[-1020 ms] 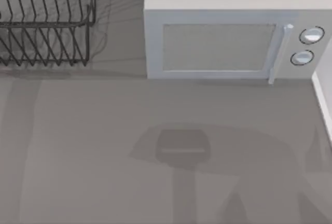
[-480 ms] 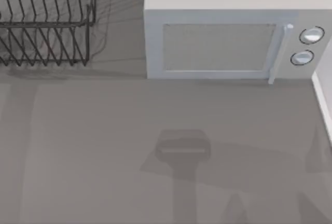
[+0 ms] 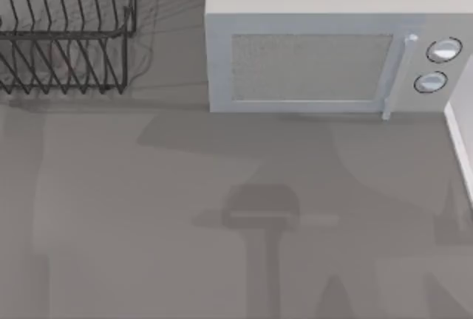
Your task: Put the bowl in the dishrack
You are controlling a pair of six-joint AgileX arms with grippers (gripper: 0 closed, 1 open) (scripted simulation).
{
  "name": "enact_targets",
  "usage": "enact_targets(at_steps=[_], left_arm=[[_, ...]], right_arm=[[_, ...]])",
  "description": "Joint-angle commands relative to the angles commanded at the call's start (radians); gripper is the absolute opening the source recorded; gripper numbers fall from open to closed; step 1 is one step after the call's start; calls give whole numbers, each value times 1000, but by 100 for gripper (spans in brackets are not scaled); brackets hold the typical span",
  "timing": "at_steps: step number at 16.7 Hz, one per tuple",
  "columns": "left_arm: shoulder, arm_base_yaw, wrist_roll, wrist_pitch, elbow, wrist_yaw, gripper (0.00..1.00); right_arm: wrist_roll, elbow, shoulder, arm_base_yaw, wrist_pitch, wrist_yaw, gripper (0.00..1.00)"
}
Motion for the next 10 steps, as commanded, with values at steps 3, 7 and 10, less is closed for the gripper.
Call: enact_targets(at_steps=[3, 7, 10], left_arm=[[196, -27, 2, 257, -41, -17, 0], [407, -67, 2, 549, -108, -37, 0], [501, -87, 1, 663, -146, -49, 0]], right_arm=[[0, 0, 0, 0, 0, 0, 100], [0, 0, 0, 0, 0, 0, 100], [0, 0, 0, 0, 0, 0, 100]])
